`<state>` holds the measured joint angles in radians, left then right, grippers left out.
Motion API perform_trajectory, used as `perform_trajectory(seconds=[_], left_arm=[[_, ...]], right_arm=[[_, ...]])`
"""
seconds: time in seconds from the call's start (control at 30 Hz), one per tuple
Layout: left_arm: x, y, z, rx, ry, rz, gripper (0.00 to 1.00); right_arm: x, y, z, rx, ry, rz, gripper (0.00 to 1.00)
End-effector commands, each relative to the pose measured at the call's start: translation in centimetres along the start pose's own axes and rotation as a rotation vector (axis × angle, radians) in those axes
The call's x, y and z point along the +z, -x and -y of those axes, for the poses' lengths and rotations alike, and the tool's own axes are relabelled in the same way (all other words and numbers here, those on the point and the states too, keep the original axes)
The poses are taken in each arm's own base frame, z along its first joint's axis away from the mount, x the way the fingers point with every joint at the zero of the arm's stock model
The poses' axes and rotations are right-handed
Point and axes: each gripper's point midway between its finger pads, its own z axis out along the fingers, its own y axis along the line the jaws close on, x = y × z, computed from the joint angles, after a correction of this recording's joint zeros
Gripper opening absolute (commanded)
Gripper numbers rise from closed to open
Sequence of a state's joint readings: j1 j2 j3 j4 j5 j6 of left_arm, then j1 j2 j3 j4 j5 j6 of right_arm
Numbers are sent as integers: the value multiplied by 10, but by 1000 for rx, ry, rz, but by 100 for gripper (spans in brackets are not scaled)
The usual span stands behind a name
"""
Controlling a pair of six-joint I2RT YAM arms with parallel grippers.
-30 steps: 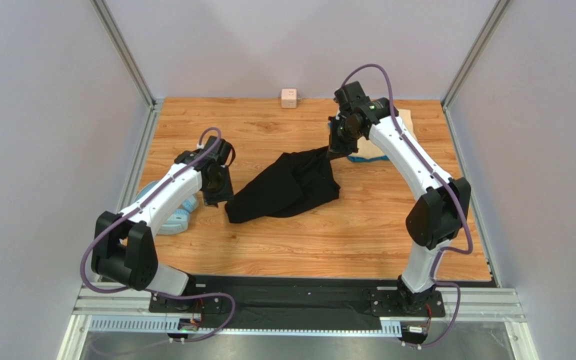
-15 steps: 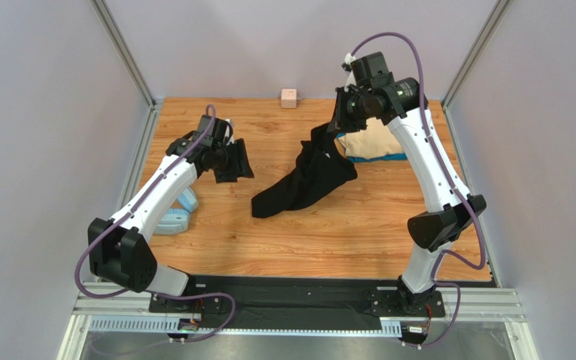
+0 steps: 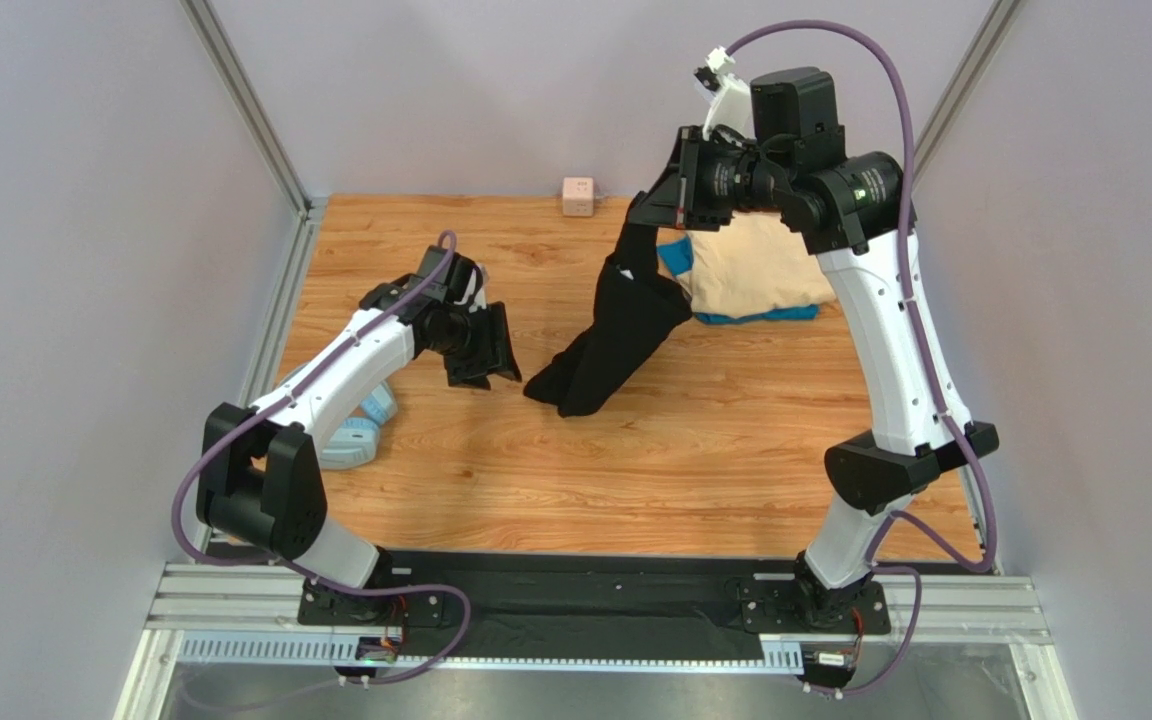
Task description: Fold and stack the t-shirts
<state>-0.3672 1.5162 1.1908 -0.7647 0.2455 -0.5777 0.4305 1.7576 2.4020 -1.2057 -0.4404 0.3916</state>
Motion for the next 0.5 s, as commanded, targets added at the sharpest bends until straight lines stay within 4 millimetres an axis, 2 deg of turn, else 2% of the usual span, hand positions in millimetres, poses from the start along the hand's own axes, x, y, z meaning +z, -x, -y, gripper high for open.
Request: perform_trajectory(seconds=[0.0, 0.13, 0.23, 0.37, 0.47], left_arm=[[-7, 5, 6, 10, -21, 33, 61], [-4, 2, 2, 6, -8, 21, 60], [-1, 0, -1, 3, 4, 15, 60], [4, 2, 0, 11, 3, -3, 60], [9, 5, 1, 15, 9, -15, 60]], right_arm=[[-38, 22, -59, -70, 230, 98, 0], [-65, 39, -86, -100, 325, 186, 0], [-88, 51, -98, -94, 389, 240, 0], [-110, 58, -96, -91, 390, 286, 0], [-119, 56, -83, -85, 352, 305, 0]])
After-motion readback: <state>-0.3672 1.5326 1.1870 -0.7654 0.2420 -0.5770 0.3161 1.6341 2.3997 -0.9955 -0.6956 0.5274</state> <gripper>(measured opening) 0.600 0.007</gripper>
